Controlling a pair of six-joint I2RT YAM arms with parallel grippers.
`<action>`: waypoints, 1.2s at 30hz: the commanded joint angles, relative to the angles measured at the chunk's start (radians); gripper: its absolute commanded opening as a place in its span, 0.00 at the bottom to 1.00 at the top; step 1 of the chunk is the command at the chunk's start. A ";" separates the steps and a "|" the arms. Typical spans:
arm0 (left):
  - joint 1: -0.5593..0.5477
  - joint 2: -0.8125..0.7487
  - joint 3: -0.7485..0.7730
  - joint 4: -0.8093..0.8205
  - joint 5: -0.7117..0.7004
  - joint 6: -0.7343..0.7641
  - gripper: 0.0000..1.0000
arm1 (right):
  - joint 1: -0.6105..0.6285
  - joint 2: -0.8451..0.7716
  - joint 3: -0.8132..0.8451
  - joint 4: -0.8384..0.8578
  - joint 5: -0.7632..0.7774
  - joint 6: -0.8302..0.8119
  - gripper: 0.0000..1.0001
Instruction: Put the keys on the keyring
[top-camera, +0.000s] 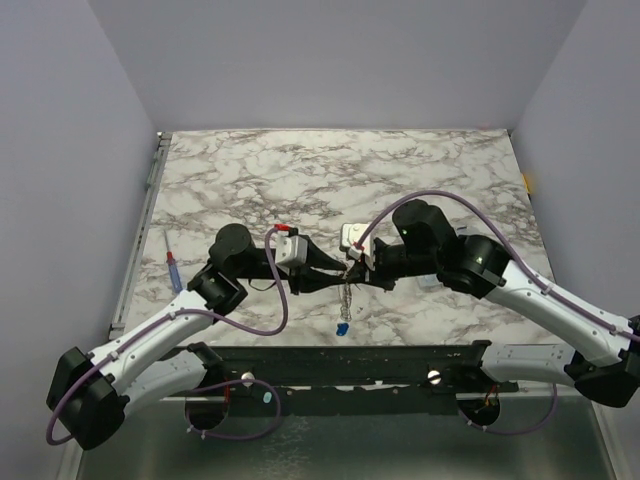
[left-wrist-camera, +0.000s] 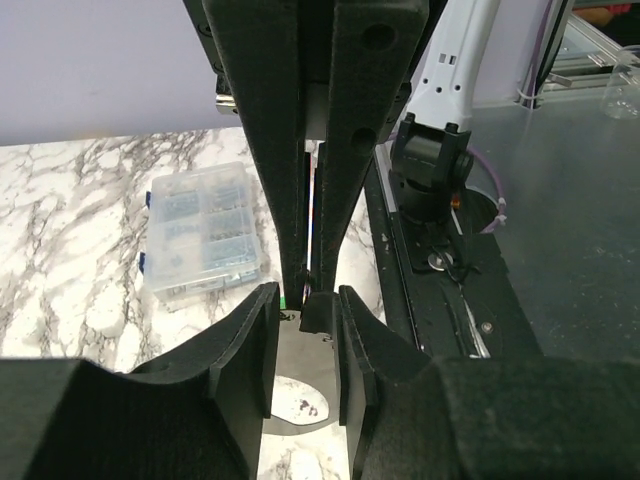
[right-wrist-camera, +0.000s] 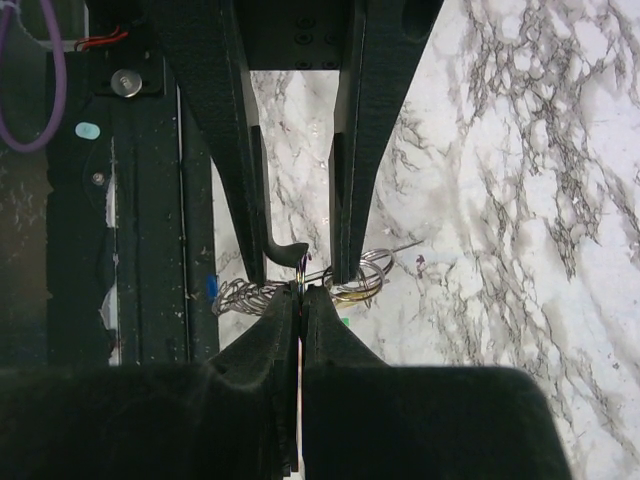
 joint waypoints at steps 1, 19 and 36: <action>-0.015 -0.002 0.028 0.007 0.016 0.007 0.37 | 0.003 0.021 0.038 0.010 -0.025 0.004 0.01; -0.012 -0.099 0.084 -0.107 -0.202 -0.138 0.51 | 0.004 -0.028 -0.055 0.101 0.018 0.046 0.01; -0.067 0.049 0.263 -0.541 -0.193 0.142 0.44 | 0.004 -0.027 -0.031 0.053 0.040 0.071 0.01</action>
